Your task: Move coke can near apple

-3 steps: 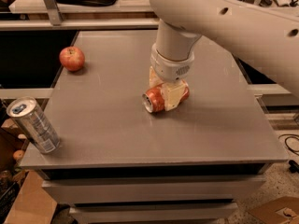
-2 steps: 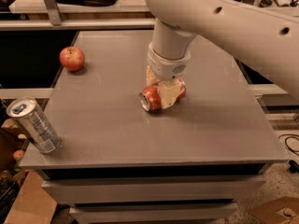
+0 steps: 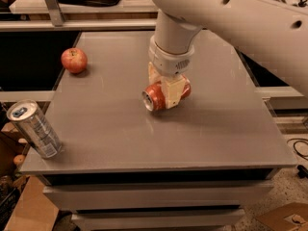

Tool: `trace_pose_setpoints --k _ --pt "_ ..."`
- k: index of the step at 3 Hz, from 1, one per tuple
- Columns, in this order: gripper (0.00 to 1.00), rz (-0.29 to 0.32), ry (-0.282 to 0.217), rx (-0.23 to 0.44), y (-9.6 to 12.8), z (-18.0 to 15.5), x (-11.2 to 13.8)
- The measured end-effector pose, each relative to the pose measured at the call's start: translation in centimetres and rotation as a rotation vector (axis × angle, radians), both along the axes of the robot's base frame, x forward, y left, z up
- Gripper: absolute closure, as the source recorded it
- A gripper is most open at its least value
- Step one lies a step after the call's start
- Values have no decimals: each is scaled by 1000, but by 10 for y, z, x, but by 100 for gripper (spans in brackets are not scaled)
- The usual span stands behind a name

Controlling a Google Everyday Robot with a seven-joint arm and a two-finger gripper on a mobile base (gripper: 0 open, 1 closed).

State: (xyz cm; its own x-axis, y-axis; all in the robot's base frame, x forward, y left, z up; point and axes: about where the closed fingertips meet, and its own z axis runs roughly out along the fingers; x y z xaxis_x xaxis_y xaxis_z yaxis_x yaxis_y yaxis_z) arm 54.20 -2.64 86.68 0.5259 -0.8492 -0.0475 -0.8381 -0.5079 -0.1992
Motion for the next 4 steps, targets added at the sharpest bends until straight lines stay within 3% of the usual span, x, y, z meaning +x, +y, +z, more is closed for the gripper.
trace_pose_setpoints --k 1,3,4 --pt "100 33 -34 -34 16 6 16" --pt "100 106 -142 -52 83 21 75" --pt "100 111 -158 -46 117 16 100"
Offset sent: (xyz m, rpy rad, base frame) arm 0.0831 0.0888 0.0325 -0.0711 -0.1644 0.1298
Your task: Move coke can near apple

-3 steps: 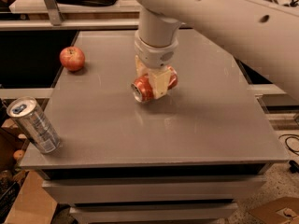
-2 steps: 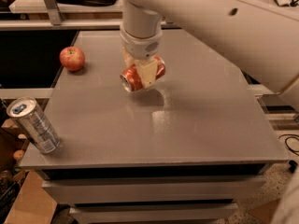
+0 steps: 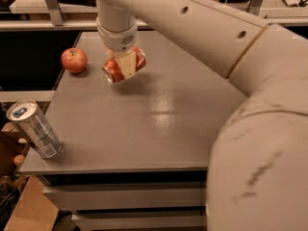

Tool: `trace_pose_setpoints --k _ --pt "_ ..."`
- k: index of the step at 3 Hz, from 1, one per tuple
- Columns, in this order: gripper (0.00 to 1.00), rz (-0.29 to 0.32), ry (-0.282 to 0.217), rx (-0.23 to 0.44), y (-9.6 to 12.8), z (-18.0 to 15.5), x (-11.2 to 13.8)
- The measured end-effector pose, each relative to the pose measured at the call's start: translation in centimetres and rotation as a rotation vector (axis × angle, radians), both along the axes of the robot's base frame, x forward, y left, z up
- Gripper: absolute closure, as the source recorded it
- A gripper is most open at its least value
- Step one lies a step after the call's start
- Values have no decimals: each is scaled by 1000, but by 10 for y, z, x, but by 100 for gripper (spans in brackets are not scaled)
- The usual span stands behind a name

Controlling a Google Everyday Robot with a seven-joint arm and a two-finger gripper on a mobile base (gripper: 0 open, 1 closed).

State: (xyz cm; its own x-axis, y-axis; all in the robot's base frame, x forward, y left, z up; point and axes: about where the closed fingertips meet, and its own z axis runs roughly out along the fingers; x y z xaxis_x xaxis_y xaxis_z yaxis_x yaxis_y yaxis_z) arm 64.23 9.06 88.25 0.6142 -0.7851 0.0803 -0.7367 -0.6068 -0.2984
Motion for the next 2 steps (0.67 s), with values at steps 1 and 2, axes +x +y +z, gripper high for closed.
trace_pose_setpoints --k 1,2 --pt "100 -38 -17 12 30 -8 26" --pt "100 -57 -14 35 44 -14 43"
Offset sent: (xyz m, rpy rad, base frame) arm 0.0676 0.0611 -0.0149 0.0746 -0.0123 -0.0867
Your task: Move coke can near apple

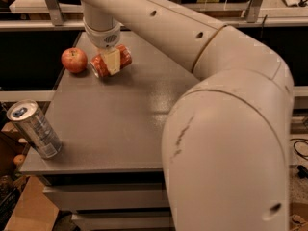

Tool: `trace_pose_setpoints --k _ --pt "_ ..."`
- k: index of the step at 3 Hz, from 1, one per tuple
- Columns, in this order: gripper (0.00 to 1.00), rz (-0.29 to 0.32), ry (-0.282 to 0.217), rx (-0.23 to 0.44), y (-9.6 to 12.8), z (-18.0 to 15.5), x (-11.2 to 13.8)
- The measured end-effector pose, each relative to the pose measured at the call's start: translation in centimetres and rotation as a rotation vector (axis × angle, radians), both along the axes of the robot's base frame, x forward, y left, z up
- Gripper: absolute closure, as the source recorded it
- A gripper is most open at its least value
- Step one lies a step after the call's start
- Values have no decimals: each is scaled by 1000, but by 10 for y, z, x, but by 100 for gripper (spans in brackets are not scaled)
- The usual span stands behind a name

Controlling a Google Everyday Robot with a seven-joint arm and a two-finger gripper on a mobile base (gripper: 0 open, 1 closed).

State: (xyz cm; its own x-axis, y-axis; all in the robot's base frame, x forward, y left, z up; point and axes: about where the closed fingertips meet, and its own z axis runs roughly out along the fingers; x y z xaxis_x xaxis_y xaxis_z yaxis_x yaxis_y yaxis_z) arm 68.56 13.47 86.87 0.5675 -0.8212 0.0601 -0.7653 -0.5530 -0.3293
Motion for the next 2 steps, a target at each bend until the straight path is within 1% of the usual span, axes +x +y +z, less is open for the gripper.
trace_pose_setpoints --k 1,2 --pt "100 -17 -3 27 9 0 15" --pt "83 -26 1 43 13 0 22"
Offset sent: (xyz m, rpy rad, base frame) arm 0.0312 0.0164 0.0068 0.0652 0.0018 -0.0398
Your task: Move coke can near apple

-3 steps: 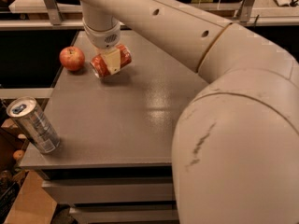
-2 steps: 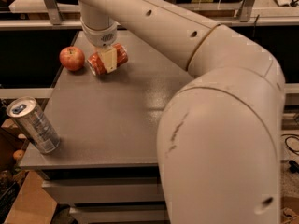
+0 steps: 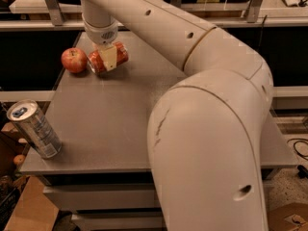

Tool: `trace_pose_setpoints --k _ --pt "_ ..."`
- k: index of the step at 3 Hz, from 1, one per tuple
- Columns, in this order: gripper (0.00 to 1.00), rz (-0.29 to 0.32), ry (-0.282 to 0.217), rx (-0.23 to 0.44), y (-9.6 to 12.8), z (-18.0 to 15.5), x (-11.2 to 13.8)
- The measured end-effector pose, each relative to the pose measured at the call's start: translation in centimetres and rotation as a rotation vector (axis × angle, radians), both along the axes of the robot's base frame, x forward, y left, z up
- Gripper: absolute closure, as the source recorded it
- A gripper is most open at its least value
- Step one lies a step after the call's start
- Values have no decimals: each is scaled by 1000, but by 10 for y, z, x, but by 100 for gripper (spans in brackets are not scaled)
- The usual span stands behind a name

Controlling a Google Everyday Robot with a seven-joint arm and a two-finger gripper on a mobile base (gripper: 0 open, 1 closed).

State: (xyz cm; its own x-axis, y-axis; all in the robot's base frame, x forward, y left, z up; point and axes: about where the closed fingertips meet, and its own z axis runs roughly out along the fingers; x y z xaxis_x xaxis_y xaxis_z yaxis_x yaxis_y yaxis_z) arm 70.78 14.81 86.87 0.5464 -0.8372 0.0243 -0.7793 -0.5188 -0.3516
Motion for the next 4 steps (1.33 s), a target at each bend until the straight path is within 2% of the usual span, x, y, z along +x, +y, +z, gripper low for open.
trace_pose_setpoints --k 3,4 --pt "12 16 6 5 3 3 13" --pt "0 32 6 -3 4 5 14"
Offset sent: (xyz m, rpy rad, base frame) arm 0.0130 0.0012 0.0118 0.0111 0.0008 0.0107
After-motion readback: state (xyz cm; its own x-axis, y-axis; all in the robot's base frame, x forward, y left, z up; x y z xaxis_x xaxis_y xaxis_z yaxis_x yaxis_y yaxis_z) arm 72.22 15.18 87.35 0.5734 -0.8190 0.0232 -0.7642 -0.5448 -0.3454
